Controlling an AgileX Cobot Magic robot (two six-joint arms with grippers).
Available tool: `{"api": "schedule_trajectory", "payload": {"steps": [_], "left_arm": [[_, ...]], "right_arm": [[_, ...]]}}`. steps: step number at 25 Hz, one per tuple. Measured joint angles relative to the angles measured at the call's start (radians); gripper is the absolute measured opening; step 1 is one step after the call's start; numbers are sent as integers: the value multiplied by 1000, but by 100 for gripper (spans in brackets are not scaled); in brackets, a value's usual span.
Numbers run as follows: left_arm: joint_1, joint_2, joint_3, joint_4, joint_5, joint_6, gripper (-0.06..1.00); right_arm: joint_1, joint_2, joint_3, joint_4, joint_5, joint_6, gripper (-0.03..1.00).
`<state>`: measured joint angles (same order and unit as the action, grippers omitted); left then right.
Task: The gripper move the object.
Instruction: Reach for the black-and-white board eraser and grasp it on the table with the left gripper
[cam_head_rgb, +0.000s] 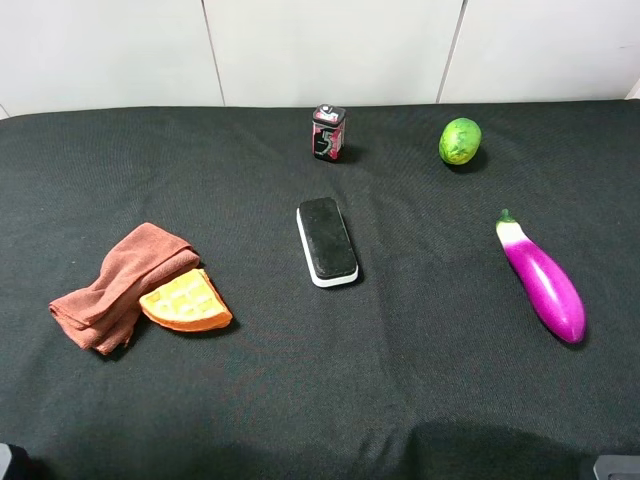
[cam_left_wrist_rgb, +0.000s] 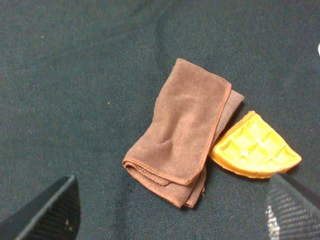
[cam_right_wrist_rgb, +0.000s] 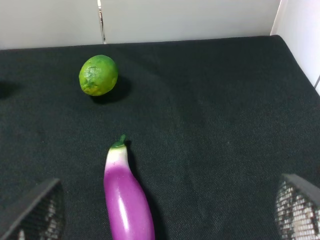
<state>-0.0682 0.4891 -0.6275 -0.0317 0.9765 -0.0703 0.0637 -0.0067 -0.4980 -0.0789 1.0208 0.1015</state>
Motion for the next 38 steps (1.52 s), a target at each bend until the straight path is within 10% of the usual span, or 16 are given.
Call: {"api": "schedule_trajectory", "payload": {"steps": [38], "left_arm": [[0,940,-403,-2,-90,-24,79]], "right_arm": [[0,0,0,0,0,0,63]]}}
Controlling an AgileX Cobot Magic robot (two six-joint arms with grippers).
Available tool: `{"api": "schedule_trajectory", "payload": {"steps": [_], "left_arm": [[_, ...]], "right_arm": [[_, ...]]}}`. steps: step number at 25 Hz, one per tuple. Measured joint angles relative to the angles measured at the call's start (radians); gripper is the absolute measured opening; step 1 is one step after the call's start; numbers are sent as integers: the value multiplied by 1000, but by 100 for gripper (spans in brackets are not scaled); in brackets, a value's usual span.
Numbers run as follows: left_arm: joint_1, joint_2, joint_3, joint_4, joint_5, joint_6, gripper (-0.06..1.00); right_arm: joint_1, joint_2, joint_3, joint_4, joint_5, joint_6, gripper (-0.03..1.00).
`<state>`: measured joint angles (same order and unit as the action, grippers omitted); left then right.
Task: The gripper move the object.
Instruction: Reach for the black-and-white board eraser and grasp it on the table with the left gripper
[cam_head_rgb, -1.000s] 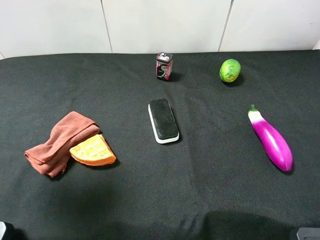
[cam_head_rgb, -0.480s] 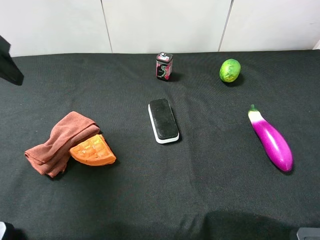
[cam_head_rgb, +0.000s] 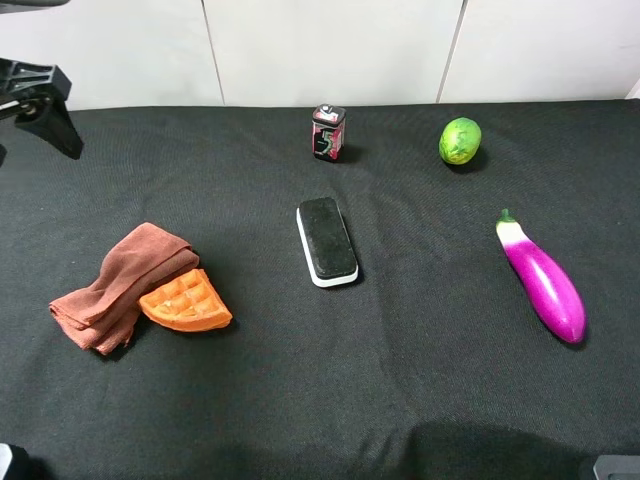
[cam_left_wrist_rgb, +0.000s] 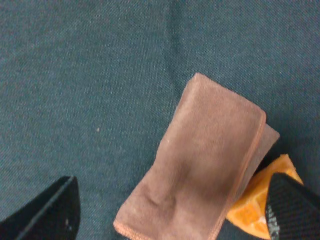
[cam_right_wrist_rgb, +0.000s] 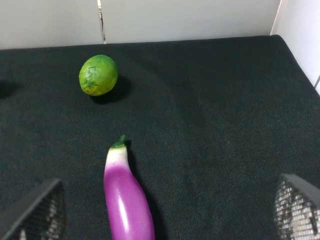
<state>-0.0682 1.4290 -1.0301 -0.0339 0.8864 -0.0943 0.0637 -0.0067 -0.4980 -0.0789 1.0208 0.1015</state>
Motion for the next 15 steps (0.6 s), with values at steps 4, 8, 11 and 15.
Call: {"api": "schedule_trajectory", "payload": {"steps": [4,8,11,15], "left_arm": [[0,52,-20,0,-16,0,79],[0,90,-20,0,-46,0,79],[0,123,-20,0,-60,0,79],[-3,156,-20,1,-64,0,79]], "right_arm": [[0,0,0,0,0,0,63],[0,0,0,0,0,0,63],[0,0,0,0,0,0,63],[0,0,0,0,0,0,63]]}}
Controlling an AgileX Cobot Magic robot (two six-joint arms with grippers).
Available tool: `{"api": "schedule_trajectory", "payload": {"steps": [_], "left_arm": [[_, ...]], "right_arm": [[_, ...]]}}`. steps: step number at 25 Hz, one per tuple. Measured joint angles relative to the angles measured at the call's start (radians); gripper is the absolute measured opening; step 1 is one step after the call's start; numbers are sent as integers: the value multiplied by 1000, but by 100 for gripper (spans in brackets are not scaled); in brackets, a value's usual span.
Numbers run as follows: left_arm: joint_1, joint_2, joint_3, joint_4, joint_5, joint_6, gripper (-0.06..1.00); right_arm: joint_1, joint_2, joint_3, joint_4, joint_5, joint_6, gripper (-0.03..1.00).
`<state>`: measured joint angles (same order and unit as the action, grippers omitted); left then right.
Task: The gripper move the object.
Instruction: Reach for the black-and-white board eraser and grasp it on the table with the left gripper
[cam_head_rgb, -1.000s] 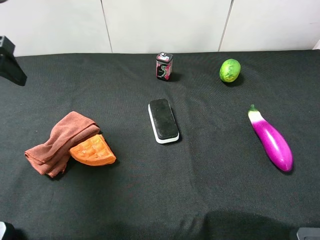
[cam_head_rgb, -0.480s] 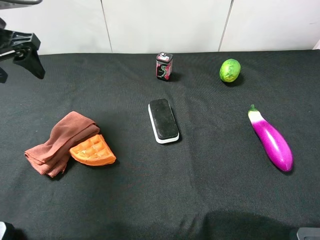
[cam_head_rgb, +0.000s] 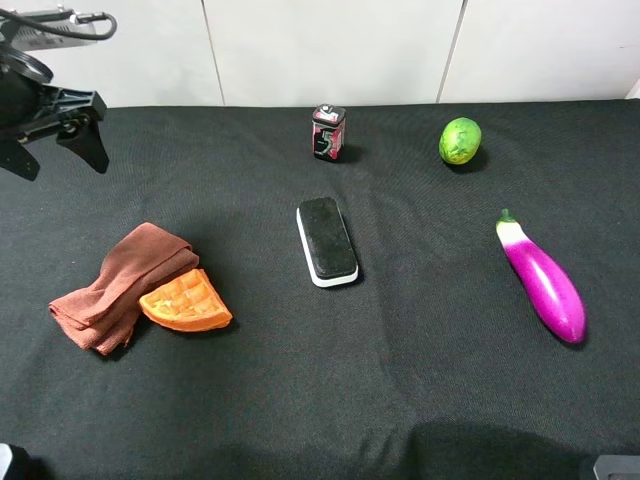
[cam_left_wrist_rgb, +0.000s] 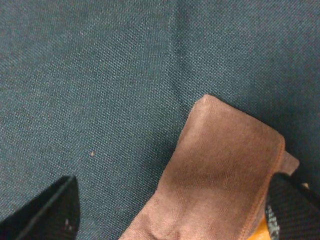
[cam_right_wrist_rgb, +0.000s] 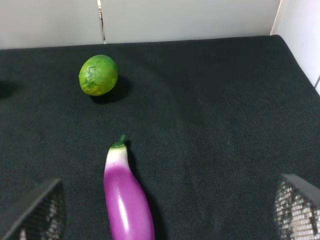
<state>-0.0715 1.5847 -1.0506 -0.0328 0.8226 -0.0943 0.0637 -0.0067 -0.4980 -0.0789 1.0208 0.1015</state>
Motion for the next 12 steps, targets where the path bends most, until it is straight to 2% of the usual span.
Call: {"api": "schedule_trajectory", "payload": {"steps": [4,12], "left_arm": [[-27,6,0,1,-17,-5,79],[-106,11,0,0,-60,-86,79]], "right_arm": [[0,0,0,0,0,0,63],[0,0,0,0,0,0,63]]}}
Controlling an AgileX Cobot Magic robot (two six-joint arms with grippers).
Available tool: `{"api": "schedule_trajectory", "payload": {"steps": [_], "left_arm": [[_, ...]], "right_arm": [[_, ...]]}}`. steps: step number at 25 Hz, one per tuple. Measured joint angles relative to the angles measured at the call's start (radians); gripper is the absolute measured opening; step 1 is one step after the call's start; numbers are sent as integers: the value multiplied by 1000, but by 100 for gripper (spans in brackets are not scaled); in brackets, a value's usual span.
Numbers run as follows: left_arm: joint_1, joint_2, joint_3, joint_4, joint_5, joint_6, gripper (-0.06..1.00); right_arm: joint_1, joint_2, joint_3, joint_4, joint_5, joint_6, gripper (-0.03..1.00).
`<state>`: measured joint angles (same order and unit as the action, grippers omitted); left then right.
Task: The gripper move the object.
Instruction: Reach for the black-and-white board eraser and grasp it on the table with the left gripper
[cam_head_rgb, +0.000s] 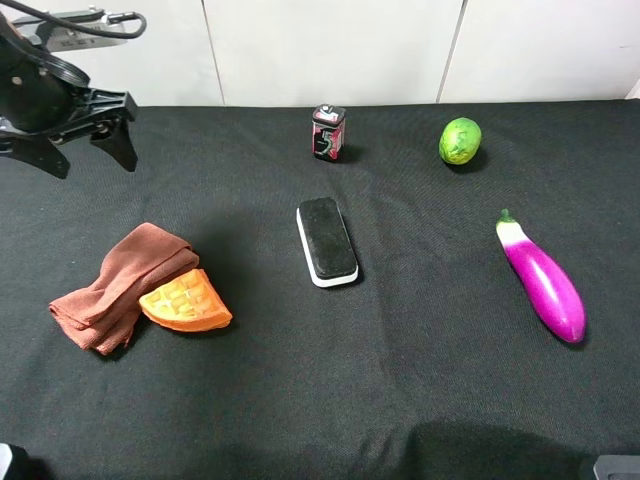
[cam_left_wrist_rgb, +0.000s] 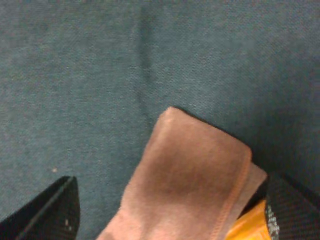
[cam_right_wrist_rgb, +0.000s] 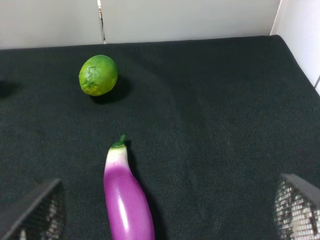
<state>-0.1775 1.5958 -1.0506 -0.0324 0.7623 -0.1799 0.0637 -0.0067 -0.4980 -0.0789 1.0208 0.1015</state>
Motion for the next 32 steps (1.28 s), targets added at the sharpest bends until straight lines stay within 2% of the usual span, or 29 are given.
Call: {"api": "schedule_trajectory", "payload": {"steps": [8,16,23,32], "left_arm": [[-89,0,0,0,-19,-45,79],[-214,4,0,-1,-61,-116,79],[-312,122,-9,-1,-63,-156,79],[-434,255,-144,-1,-65,-268,79]], "right_arm": [[0,0,0,0,0,0,63],[0,0,0,0,0,0,63],[0,0,0,0,0,0,63],[0,0,0,0,0,0,63]]}}
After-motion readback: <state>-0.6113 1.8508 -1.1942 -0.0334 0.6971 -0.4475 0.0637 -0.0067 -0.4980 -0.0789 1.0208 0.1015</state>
